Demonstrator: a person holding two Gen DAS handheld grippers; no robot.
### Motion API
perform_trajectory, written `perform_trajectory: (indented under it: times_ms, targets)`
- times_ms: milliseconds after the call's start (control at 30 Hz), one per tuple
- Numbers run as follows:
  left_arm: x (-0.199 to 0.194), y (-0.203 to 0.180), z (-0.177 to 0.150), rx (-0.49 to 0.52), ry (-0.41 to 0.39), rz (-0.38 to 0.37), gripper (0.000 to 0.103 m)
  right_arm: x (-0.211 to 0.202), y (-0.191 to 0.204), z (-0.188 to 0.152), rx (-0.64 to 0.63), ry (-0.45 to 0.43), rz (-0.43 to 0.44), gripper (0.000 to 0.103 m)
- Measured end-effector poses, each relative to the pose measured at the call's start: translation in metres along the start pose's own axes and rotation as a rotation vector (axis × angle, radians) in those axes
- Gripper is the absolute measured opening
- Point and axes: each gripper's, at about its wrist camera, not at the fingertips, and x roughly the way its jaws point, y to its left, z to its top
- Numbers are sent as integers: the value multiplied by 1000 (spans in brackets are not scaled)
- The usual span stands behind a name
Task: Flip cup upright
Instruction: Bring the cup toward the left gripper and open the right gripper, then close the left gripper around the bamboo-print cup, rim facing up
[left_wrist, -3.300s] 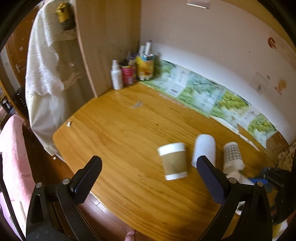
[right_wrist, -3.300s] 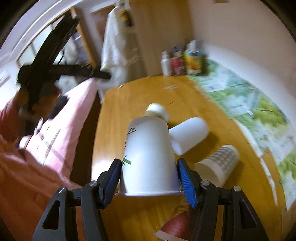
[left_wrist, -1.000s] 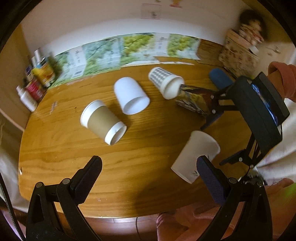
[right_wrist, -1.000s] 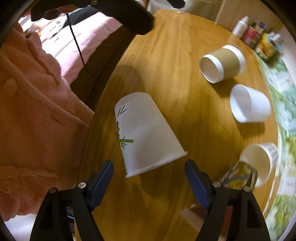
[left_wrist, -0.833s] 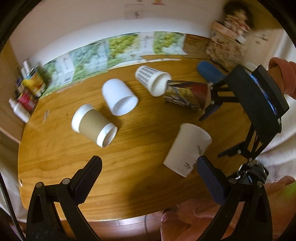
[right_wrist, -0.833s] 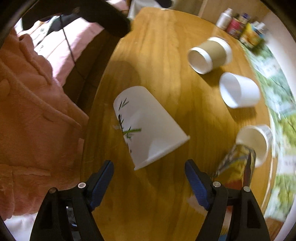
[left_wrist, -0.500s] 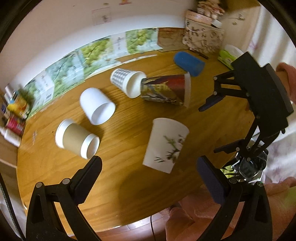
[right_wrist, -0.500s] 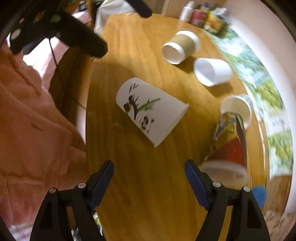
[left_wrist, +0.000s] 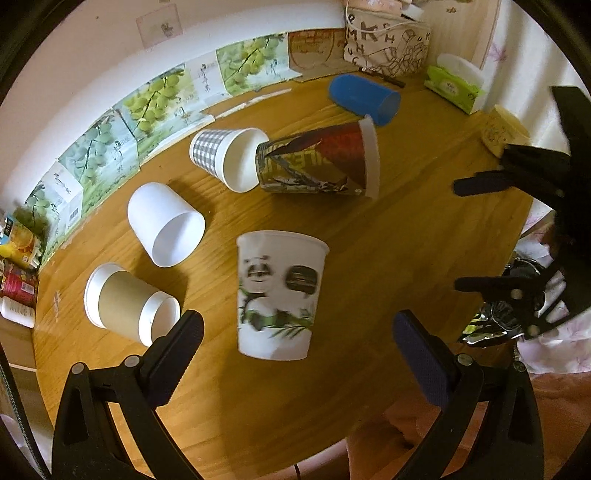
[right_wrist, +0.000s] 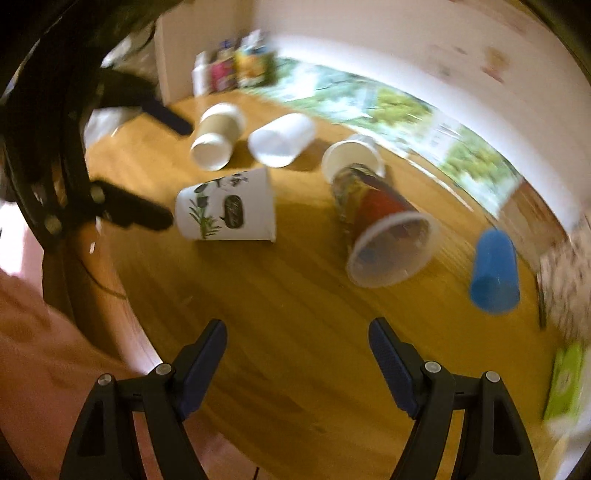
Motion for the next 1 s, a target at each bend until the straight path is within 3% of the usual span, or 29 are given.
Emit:
perform_trajectory:
  times_ms: [433,1000]
  targets:
    - [39,23,13,-85,91,21,102,-3,-15,-14,341,-88,2,80]
    - [72,53,25,-172,174,35,102,10,-26,-7,381,-78,55,80]
